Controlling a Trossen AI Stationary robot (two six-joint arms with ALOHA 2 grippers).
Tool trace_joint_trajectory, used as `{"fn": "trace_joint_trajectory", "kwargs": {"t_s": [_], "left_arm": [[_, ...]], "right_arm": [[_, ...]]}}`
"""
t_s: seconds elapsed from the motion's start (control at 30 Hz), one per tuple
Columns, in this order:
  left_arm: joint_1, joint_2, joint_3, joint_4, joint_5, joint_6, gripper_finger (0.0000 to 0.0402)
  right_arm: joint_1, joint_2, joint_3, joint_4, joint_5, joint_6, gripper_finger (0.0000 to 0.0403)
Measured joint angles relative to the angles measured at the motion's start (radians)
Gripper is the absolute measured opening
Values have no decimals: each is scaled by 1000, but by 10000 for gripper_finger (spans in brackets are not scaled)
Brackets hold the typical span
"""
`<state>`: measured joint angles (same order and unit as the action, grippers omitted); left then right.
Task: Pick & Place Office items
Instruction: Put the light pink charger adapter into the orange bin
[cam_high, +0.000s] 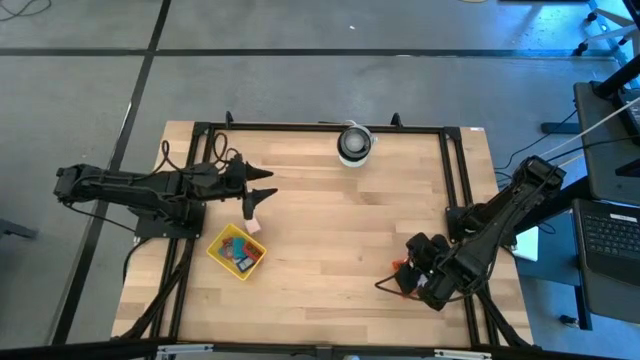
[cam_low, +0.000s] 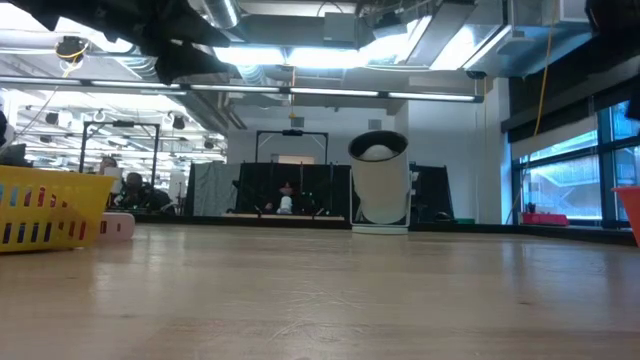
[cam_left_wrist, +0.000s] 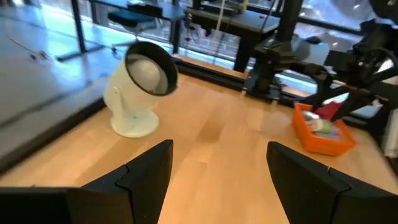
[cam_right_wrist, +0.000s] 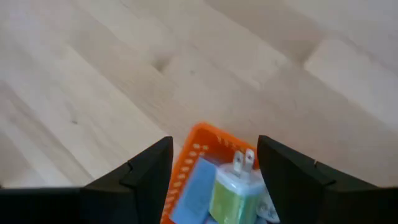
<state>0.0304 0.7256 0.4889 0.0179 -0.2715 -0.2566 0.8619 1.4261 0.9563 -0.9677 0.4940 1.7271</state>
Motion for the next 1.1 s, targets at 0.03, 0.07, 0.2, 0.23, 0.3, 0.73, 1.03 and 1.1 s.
{"fn": "trace_joint_trajectory", "kwargs": {"t_s": [0.03,0.07,0.2,0.23,0.3,0.73,1.03,1.1], "left_arm": [[7,-1,0,-3,22,-20,255],[16,-2,0,-8,47,-42,255],[43,2,0,-52,112,-108,255],[47,1,0,-57,113,-117,255],[54,1,0,-77,113,-131,255],[73,23,189,-550,115,-202,255],[110,232,245,-967,301,-678,255],[111,269,245,-949,342,-741,255]], "right_arm": [[0,0,12,-8,17,-16,235],[-1,0,25,-26,31,-31,235],[-6,0,67,-119,105,-49,235],[-6,-1,77,-150,130,-51,235],[-17,-2,92,-188,167,-58,235],[-206,-18,131,-168,274,-352,235],[-250,-132,131,-185,366,-461,225],[-258,-152,131,-185,398,-512,225]]}}
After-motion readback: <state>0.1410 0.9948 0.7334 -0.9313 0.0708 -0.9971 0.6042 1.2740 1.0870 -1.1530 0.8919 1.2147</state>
